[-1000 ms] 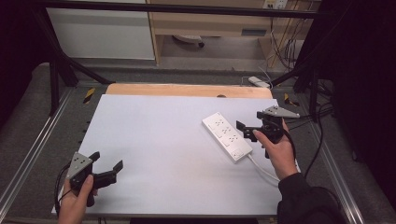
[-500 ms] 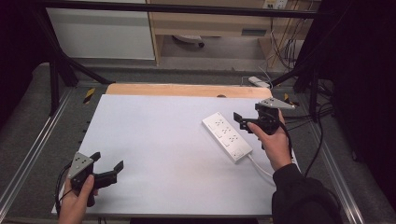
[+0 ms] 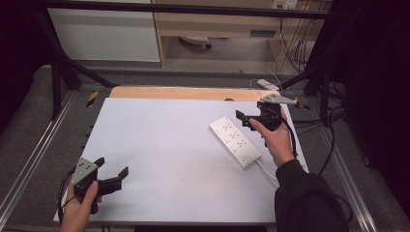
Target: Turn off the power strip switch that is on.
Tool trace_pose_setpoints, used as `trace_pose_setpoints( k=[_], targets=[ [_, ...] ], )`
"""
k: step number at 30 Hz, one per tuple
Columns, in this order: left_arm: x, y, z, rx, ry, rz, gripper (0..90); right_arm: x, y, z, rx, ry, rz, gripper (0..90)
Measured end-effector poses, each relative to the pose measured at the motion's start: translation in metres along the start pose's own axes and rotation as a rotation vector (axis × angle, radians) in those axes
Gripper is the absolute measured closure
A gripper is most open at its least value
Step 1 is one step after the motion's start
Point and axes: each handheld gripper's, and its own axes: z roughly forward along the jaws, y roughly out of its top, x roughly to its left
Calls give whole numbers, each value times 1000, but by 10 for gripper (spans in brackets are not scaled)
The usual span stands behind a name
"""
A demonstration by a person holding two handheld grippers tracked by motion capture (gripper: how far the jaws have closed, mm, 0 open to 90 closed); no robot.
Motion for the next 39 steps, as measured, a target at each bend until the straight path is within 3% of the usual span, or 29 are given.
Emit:
trace_pose_setpoints(
  k=[15,29,39],
  targets=[
    [0,0,1,4,-3,2,54,1,-1,34,30,1,12,54],
    [0,0,1,8,-3,4,54,-2,-4,50,28,-15,38,89],
    [0,-1,1,10,-7,8,54,4,-5,62,22,-19,19,218]
  ],
)
